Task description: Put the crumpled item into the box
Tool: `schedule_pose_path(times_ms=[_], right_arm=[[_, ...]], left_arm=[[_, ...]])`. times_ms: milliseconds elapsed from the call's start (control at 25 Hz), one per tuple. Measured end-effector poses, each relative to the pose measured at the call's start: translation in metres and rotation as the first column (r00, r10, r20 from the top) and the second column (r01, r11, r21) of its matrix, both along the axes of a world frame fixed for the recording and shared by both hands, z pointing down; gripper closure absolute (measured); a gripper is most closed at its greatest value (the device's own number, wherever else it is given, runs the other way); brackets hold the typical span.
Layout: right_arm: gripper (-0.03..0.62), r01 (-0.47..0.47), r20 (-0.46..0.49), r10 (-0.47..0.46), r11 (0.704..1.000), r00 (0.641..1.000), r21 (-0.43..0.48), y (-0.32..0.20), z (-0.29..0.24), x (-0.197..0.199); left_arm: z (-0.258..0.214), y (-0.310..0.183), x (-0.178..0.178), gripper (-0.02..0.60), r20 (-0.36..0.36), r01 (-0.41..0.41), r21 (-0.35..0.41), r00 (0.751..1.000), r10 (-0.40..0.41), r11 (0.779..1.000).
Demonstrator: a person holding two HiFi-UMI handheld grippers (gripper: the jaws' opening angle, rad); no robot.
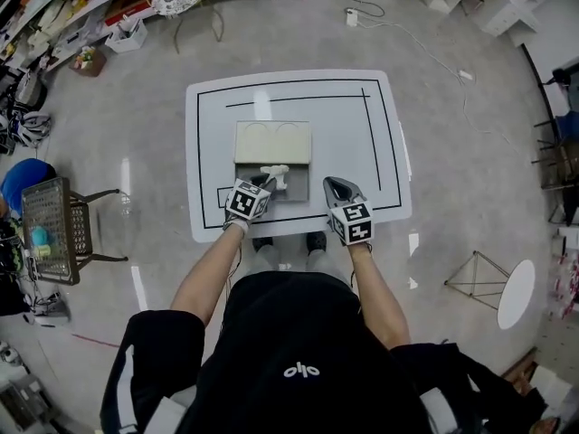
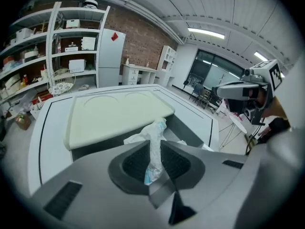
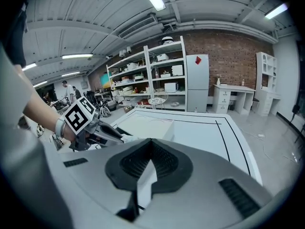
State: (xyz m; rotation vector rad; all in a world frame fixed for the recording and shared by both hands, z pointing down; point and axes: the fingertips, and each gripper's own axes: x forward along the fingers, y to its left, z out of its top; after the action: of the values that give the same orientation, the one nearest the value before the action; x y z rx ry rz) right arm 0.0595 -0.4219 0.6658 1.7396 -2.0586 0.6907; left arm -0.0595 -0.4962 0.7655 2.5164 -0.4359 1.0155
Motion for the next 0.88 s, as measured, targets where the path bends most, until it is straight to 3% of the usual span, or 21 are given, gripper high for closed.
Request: schedule_pose_path(times_ms=[480,680,880], right_arm=[[0.585,-0.048,0.014,0.048,0.998,0.999,-0.041,0.01,0.02,0.004],[0.585,-0.037,0.014,0.038,0.999,0.999,-0.038,0.012,0.017,0.005],[0.585,-0.013,0.017,0.013,1.0,1.0,-0.021,0.009,0.011,0.007]], left_arm=[[0.026,-0.001,0.001,0.511,0.077,-0.028,-0.019,0.997,0.03,0.999],[0.026,-0.002,0.001,0.46,0.089,-0.019,-0.015,0.996,0.02,1.0],[0.006,-0.004,-0.006,0.453,0.037,0.04,0.007,0.999,-0.04,0.999]])
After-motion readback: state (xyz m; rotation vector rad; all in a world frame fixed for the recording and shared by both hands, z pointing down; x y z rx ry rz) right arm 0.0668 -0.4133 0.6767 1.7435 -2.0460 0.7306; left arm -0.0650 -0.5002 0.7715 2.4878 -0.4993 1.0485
